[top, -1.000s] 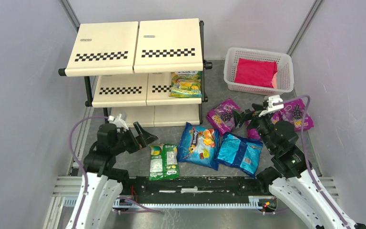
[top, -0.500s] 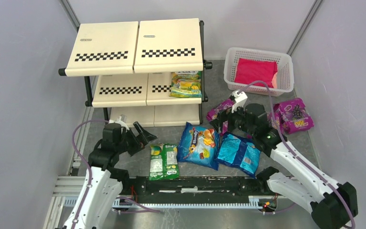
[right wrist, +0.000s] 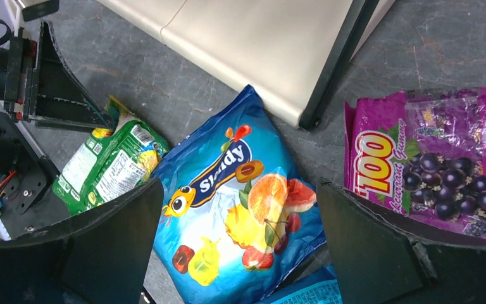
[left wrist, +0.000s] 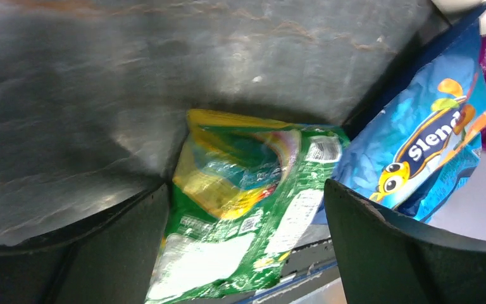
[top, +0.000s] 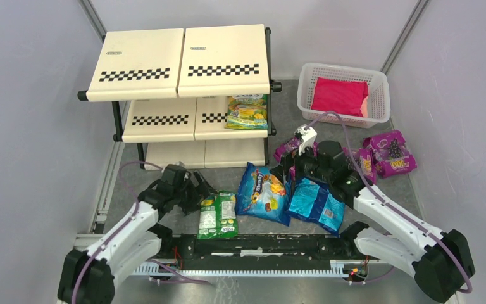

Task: Place and organize the candy bags onto the shelf

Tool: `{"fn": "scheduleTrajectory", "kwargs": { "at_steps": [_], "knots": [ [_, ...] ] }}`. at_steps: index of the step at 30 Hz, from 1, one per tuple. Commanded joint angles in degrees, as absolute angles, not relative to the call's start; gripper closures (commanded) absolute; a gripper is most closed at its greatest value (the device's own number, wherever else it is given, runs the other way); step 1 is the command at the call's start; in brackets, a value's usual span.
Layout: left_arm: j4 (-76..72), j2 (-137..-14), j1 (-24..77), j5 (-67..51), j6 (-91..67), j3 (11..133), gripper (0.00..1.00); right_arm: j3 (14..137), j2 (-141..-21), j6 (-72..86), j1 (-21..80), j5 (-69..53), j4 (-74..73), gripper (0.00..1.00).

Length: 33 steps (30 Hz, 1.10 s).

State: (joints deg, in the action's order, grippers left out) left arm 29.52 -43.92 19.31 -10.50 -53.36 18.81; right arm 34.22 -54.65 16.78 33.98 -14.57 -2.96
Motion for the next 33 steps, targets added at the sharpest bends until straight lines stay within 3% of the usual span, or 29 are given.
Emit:
{"fn": "scheduleTrajectory", "kwargs": {
  "at_steps": [1,14,24,33],
  "knots": [
    [18.91,-50.85,24.31,-7.21,-57.17,18.4,0.03,33.01,-55.34,17.54,34.66,-15.06,1.36,0.02],
    [8.49,-55.41,25.23,-12.27,-57.46,14.68,0.61,31.42,-57.12,18.27,37.32,-14.28,2.81,0.02],
    [9.84,-47.39,25.26,-13.76,-57.17,15.98,0.97,30.9,-57.66,18.98,39.61,-13.52,3.38,0.02],
    [10.48,-36.85,25.18,-19.79,-58.17,20.25,0.98,28.48,-56.49,23.72,42.31,-15.05,9.74,0.02]
  ]
}}
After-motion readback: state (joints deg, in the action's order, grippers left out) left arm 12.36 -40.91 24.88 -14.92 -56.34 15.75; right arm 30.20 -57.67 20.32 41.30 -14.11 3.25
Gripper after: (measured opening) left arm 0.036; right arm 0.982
